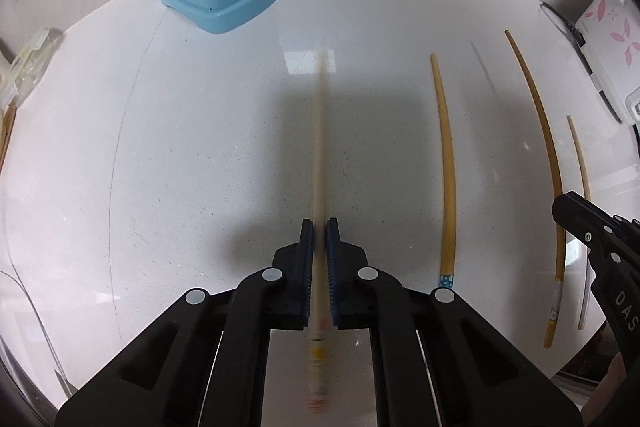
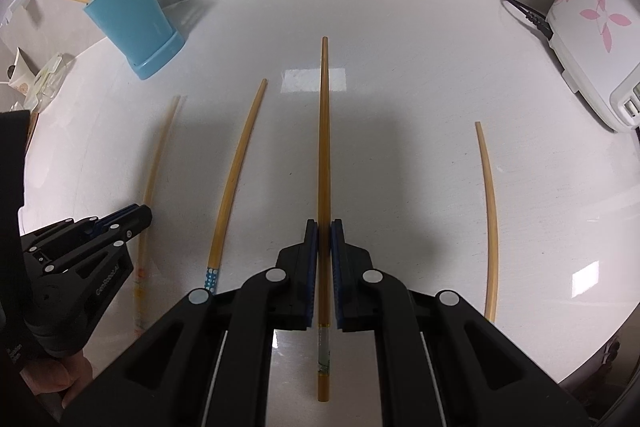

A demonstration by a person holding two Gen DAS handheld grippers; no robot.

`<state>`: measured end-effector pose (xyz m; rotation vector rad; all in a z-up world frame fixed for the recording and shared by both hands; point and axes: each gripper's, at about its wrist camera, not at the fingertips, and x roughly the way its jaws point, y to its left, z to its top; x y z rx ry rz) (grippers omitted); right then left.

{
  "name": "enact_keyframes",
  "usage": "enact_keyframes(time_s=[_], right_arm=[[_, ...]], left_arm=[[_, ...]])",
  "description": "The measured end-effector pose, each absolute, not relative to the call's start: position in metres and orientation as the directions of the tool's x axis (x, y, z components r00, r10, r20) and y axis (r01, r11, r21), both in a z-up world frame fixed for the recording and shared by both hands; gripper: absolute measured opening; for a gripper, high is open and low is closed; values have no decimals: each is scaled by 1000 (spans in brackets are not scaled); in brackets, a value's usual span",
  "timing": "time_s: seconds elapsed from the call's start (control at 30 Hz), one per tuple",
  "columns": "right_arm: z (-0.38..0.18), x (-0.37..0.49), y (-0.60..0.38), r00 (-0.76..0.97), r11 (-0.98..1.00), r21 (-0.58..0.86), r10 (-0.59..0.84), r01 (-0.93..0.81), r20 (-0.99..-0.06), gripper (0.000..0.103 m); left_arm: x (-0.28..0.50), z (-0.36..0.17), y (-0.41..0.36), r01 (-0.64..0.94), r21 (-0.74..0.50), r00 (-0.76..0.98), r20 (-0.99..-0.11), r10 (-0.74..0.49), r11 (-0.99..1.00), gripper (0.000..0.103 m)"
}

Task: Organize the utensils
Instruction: 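Close the left gripper on a printed-tip chopstick, then lift both held chopsticks upright and carry them toward the blue caddy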

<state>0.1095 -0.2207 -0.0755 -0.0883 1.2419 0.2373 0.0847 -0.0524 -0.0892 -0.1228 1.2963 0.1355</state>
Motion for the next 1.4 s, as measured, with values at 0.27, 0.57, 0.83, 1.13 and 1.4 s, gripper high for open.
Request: enact_keyframes(time_s=[0.27, 0.57, 0.83, 1.13, 1.4], right_arm=[[-70, 109, -221, 325, 973, 73, 144, -221, -934, 6], [-53, 110, -222, 390, 971, 88, 171, -222, -905, 6], [-32, 114, -218, 440, 967, 97, 196, -237, -876, 6], [-3, 124, -212, 501, 963, 102, 218, -249, -838, 6], [24, 138, -204, 550, 960, 103, 237, -262, -801, 6]], left_arm=[[80, -75, -41, -175, -60, 323, -946, -1, 983, 6], [69, -42, -29, -175, -106, 425, -905, -22, 979, 6], [69, -11, -19, -180, -105, 502, -865, 0, 978, 6], [74, 25, -4, -185, -113, 572, -820, 13, 976, 6], [84, 61, 17, -204, -136, 635, -772, 25, 969, 6]])
